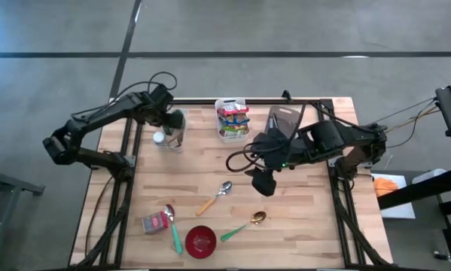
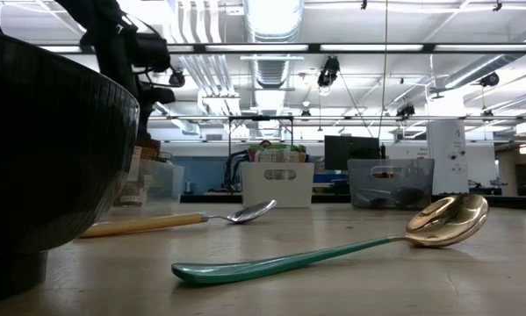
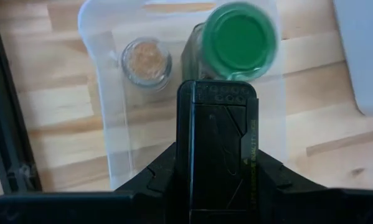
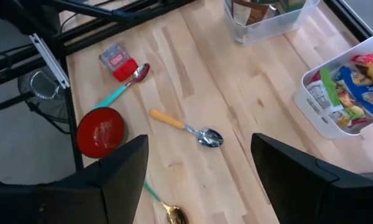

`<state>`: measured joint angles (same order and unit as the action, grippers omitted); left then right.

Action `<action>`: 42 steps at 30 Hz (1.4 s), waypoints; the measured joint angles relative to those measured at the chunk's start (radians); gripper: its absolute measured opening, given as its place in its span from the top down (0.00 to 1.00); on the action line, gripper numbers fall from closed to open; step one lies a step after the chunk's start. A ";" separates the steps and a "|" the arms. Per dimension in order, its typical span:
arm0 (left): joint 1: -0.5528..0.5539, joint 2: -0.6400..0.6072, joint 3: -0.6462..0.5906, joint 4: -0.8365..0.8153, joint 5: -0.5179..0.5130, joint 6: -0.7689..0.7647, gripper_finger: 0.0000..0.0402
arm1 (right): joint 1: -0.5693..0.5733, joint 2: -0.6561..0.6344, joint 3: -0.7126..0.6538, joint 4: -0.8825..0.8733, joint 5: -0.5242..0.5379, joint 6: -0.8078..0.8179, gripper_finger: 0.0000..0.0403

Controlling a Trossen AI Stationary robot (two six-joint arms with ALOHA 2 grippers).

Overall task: Pick & Place Food Item
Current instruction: Put the green seasoning can into the transparent bin

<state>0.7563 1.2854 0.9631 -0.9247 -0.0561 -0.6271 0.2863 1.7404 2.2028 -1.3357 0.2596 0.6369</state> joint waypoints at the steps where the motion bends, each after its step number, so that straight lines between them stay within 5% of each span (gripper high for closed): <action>1: 0.000 0.000 -0.010 0.004 0.000 -0.015 0.71 | 0.000 0.000 0.000 0.000 0.002 0.000 0.31; 33: -0.007 -0.002 -0.198 0.177 -0.018 -0.051 0.71 | 0.000 0.000 0.000 0.000 0.005 -0.020 0.31; 42: -0.007 -0.002 -0.198 0.172 0.004 -0.058 0.53 | 0.000 0.000 0.000 0.000 0.005 -0.020 0.31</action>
<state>0.7490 1.2839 0.7647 -0.7525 -0.0521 -0.6853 0.2859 1.7401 2.2028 -1.3357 0.2646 0.6167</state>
